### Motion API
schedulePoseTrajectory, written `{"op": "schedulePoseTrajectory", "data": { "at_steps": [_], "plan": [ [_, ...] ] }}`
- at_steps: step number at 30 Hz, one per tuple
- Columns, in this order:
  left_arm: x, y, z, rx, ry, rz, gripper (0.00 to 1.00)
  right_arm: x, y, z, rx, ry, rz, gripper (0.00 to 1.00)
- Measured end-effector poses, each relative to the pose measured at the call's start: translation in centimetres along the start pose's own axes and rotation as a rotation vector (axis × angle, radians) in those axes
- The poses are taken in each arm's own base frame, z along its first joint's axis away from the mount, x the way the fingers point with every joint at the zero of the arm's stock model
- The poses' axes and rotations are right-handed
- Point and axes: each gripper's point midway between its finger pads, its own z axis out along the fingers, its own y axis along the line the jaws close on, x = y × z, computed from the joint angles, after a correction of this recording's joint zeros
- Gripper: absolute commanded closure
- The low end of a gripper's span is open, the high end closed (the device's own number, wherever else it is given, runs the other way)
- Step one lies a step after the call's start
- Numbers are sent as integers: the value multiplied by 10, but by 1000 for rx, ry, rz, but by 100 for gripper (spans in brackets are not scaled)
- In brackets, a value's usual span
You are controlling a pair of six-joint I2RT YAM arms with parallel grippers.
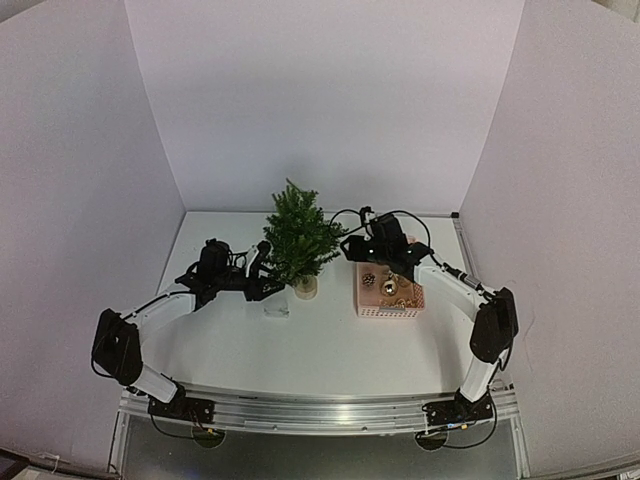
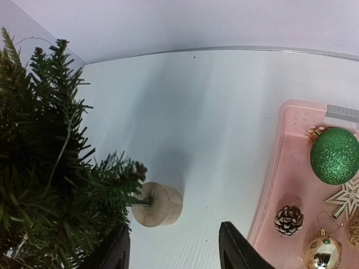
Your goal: Decorate the small christmas tree
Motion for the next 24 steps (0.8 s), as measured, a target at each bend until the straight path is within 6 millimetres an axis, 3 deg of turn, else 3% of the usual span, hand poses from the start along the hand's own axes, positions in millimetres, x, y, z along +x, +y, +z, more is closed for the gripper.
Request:
{"op": "schedulePoseTrajectory", "data": {
  "at_steps": [4,8,13,17,22,24],
  "plan": [
    [1,-2,2,6,2,-9,49,-4,-4,-2,4,-8,-1,47],
    [9,-2,2,0,15,-40,41,-15,-7,-12,9,-34,6,43],
    [17,-7,-8,-25,27,-31,32,-40,-4,-51,5,-112,11,37],
    [6,-15,-20,-42,3,6,28,-58,-3,-80,13,-179,15,31],
    [-6,-17,-37,-81,-35,17,19,-57,-26,-86,90,-175,38,23],
    [-9,-14,-46,-115,-57,9,15,-50,-43,-85,138,-145,58,13]
  ]
}}
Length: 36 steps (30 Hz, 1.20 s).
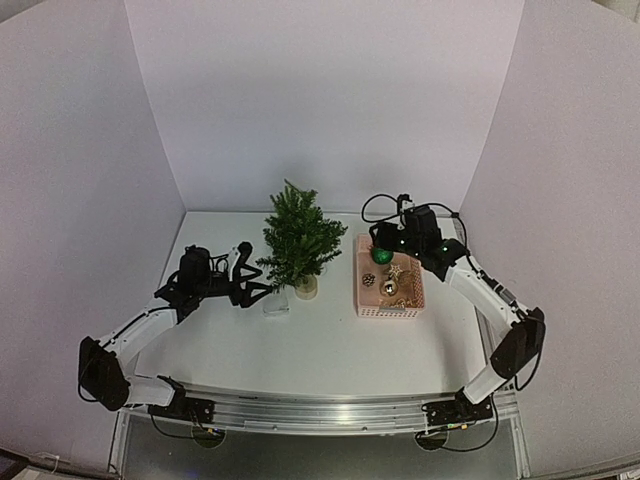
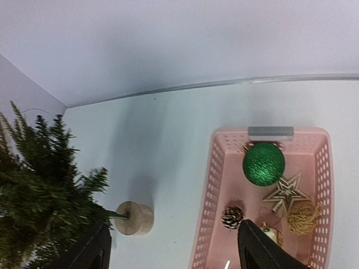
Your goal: Decorate the small christmas tree
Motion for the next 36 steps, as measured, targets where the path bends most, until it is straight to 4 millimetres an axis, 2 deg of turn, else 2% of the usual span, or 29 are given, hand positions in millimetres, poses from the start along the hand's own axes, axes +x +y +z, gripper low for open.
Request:
{"op": "schedulePoseTrajectory", "data": {
  "at_steps": [7,16,20,24,27,32,36],
  "plan": [
    [5,29,-33,-183,-62,-103,9,31,-70,11,172,156,28,13],
    [29,94,-69,-444,-51,-269,7,85,-114,67,206,413,10,27],
    [41,109,-69,-489,-11,-283,7,90,-123,78,220,472,-9,37],
    [51,118,-64,-504,24,-305,7,84,-123,92,221,495,-37,39],
    [54,122,-63,-513,38,-308,7,86,-124,96,222,522,-38,40],
    [57,126,-63,-528,47,-301,7,103,-124,88,225,595,8,33],
    [58,128,-62,-536,48,-301,7,132,-131,82,257,673,52,22]
  ]
}}
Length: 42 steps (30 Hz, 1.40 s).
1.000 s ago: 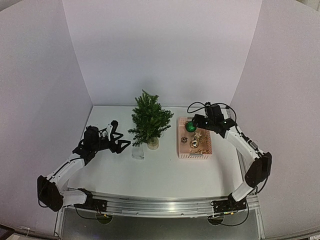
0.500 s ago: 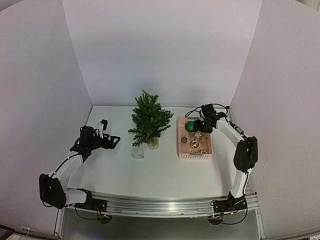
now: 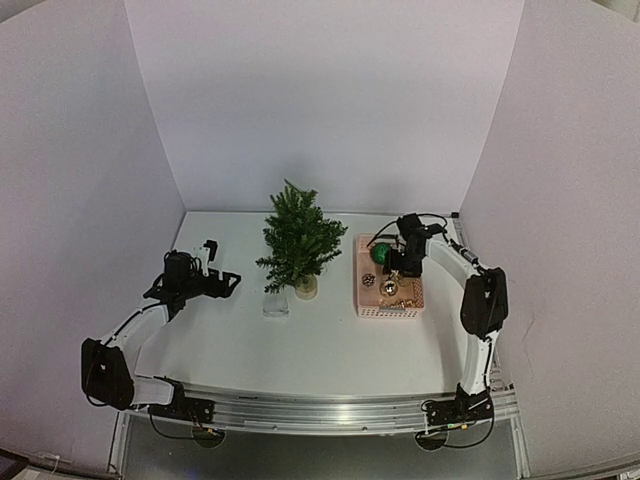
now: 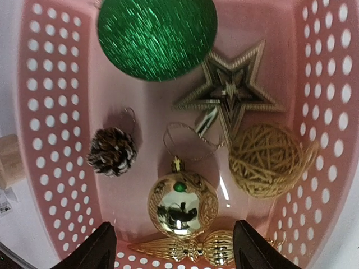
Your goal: Decorate the small christmas tree
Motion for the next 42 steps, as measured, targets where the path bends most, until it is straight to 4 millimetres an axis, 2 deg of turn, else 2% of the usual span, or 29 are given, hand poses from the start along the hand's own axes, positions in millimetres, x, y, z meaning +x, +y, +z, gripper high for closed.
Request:
{"op": "schedulePoseTrajectory", "data": {
  "at_steps": [4,10,16,21,25,29,33,35,42],
  "plan": [
    [-4,1,0,-7,-16,6,7,27,-1,13,29,80,26,23],
    [-8,2,0,-11,-38,14,7,36,4,23,57,102,58,26],
    [-11,8,-4,-54,-76,23,6,39,-2,40,86,132,84,26],
    [-17,10,-5,-65,-98,29,6,36,-3,51,97,140,88,33],
    [-18,10,-5,-65,-103,31,6,33,-2,51,97,131,91,38],
    [-18,11,-5,-73,-105,33,6,33,-2,51,97,131,93,38],
    [-22,13,-6,-82,-121,39,6,33,-3,51,99,130,94,49],
    [-25,14,-7,-84,-132,43,6,33,-3,51,100,130,90,51],
    [-26,15,-7,-88,-133,61,6,32,1,46,81,128,77,54]
  ]
}}
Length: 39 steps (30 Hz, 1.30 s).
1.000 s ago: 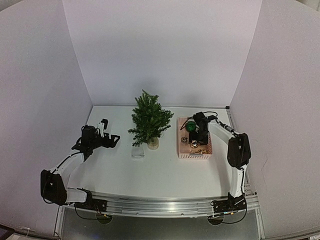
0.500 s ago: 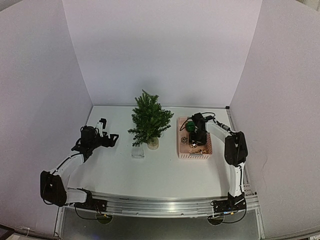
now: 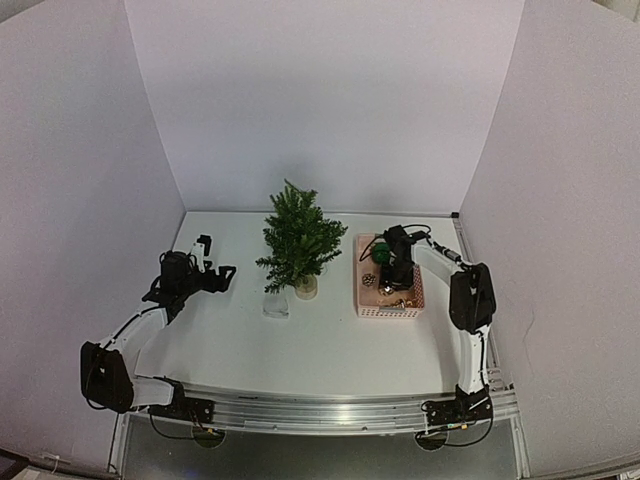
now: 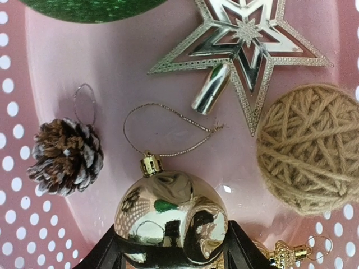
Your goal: Decorate the small christmas tree
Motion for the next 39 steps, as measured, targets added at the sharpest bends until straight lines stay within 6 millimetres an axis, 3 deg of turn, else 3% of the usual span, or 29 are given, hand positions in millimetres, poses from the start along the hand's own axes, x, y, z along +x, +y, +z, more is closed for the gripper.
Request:
{"op": "schedulePoseTrajectory", "data": {
  "at_steps": [4,13,19,25,32,35,39],
  "plan": [
    [-2,0,0,1,-7,5,6,-1,8,-26,-45,-39,-30,55],
    [-7,-3,0,21,-27,16,6,2,46,-158,-289,-256,-203,55],
    [-10,-7,0,39,-41,39,6,15,71,-223,-452,-342,-311,56],
    [-13,-11,-1,64,-55,46,5,22,99,-269,-549,-410,-393,55],
    [-14,-19,-3,107,-57,49,4,31,164,-325,-677,-514,-544,56],
    [-16,-21,-5,117,-63,51,4,37,185,-335,-723,-526,-593,56],
    [-13,-23,-8,121,-65,53,4,49,197,-332,-740,-503,-622,56]
  ]
}}
